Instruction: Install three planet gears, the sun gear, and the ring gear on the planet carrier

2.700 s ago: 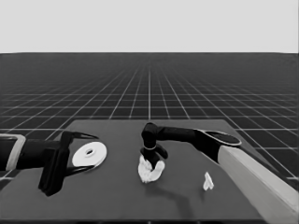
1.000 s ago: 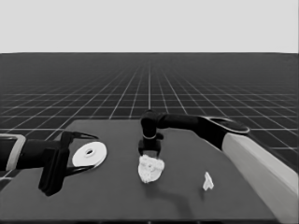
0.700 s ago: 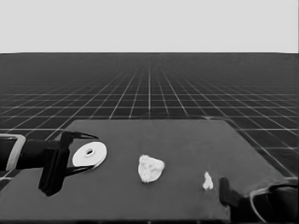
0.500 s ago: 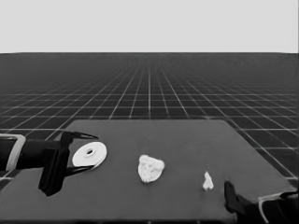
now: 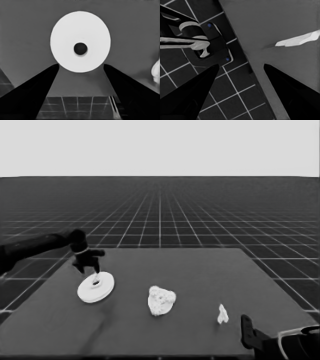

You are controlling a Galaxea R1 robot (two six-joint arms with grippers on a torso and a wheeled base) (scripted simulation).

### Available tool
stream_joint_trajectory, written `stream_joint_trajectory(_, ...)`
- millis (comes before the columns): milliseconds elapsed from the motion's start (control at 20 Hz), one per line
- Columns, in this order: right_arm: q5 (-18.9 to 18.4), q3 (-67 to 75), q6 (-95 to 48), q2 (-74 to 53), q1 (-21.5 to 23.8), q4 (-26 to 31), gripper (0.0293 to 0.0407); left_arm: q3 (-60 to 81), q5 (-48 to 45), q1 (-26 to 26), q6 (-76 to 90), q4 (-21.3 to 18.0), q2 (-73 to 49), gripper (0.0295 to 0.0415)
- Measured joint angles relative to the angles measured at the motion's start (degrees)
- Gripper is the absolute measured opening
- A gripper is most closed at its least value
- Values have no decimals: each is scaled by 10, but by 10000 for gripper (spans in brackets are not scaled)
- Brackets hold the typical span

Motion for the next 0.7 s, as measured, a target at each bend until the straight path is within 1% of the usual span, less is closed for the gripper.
stream_joint_trajectory(50,0,0,0,0,0,0,385,-26,-36,38,9,20,12,385)
stream_joint_trajectory(100,0,0,0,0,0,0,385,-50,-58,67,19,29,24,385)
stream_joint_trajectory(150,0,0,0,0,0,0,385,-70,-71,82,27,33,34,385)
stream_joint_trajectory(250,0,0,0,0,0,0,385,-91,-83,95,36,36,44,385)
stream_joint_trajectory(500,0,0,0,0,0,0,385,-102,-89,101,40,37,50,385)
stream_joint_trajectory(550,0,0,0,0,0,0,385,-103,-89,101,41,37,50,354)
stream_joint_trajectory(600,0,0,0,0,0,0,385,-103,-90,101,41,37,50,348)
stream_joint_trajectory(700,0,0,0,0,0,0,385,-103,-90,101,41,37,50,348)
